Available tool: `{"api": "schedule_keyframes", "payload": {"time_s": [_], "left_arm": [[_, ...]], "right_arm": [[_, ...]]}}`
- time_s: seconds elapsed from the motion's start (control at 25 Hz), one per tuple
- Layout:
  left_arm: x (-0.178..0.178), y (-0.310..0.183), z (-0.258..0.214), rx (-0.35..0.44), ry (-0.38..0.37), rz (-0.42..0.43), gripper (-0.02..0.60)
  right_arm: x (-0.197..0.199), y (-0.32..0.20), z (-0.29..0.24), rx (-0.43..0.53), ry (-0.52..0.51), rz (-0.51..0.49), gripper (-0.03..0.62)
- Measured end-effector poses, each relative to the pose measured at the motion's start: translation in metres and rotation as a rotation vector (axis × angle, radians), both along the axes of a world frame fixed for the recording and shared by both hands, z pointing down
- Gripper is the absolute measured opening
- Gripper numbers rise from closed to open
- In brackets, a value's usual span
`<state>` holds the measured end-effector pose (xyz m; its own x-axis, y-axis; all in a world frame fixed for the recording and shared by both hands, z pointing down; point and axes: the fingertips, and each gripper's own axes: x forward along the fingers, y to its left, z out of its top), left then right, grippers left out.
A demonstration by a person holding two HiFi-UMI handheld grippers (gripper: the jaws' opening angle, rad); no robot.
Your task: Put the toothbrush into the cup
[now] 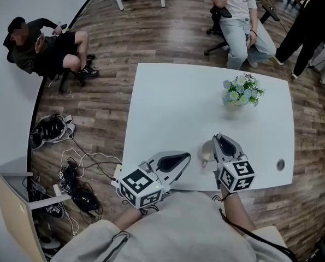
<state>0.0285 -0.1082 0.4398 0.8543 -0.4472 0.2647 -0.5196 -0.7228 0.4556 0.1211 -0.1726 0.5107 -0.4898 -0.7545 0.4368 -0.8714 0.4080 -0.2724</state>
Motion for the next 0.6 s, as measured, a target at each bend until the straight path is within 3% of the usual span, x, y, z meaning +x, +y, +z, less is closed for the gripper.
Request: {"api": "schedule_keyframes", "payload": {"time_s": [0.6], "left_arm": [[-0.0028,-0.0022,-0.0013,0.006,0.005,-0.009,0.006]], "right_arm": [[0.0003,-0.0016,0.0095,-0.035,0.01,0.006,0.061]]}}
